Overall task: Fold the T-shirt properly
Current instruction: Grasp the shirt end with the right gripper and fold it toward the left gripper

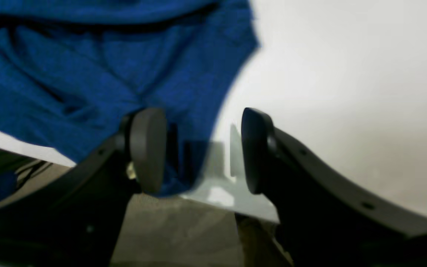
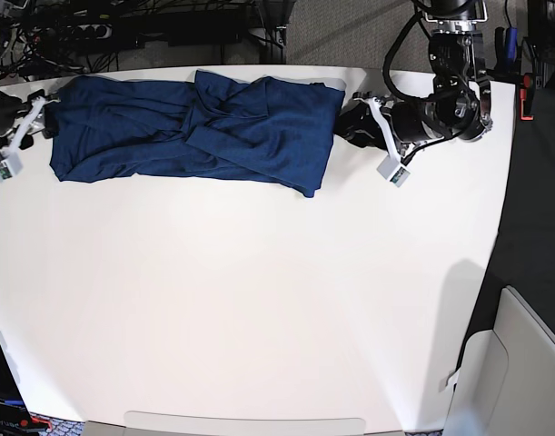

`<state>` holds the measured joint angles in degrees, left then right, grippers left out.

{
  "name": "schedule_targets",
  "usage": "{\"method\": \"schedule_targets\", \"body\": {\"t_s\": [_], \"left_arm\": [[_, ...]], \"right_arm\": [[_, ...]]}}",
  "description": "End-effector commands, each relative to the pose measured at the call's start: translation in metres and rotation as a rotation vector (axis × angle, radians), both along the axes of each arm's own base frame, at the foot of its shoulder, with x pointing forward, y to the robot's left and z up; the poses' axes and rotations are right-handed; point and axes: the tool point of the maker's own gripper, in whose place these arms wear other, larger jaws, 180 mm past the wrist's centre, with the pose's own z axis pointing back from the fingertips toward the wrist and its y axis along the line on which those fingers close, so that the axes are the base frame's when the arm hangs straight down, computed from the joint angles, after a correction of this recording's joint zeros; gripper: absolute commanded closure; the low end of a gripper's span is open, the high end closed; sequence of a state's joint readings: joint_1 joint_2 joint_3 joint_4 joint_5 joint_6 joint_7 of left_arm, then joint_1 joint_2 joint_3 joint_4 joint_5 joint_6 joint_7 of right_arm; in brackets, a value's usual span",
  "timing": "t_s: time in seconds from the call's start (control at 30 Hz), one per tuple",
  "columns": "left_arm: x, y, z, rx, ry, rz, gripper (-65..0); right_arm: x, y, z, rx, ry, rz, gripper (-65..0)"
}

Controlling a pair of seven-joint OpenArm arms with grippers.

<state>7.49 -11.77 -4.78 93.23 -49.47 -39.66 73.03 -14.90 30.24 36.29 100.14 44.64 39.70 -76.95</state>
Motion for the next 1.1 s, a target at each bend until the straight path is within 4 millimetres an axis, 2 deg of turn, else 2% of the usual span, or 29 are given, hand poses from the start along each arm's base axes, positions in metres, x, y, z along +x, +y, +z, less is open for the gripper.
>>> {"method": "schedule_targets", "body": {"t_s": [0.0,0.1,0.2,0.63,0.87,1.0,1.07], "left_arm": [[0.003,0.0,0.006,-0.008,-0.023,-0.005,-21.1],[0.003,-0.001,0.006,-0.009,-0.022,-0.005,-21.1],[0.003,0.0,0.006,-0.007,-0.022,-0.002,-21.1],[0.003,0.0,0.006,-0.009,-0.022,-0.002,-21.1],[0.003,-0.001,0.006,-0.011,-0.024,-0.004,-21.0],[0.003,0.001,0.006,-0.008,-0.023,0.001,-21.0],[0.003,0.001,0.006,-0.008,-0.023,0.001,-21.0]], "right_arm": [[0.002,-0.009,0.005,-0.012,-0.01,-0.008,-32.5],[-0.006,-0.02,-0.004,0.01,0.013,-0.062,-32.5],[-0.011,-0.021,-0.015,0.039,0.038,-0.086,-32.7],[-0.012,0.009,-0.061,0.235,0.076,-0.187,-32.8],[-0.012,0.067,-0.086,0.313,0.152,-0.068,-32.8],[-0.024,0.084,-0.09,0.333,0.198,-0.046,-32.8],[-0.019,0.092,-0.085,0.344,0.171,-0.033,-32.8]]}}
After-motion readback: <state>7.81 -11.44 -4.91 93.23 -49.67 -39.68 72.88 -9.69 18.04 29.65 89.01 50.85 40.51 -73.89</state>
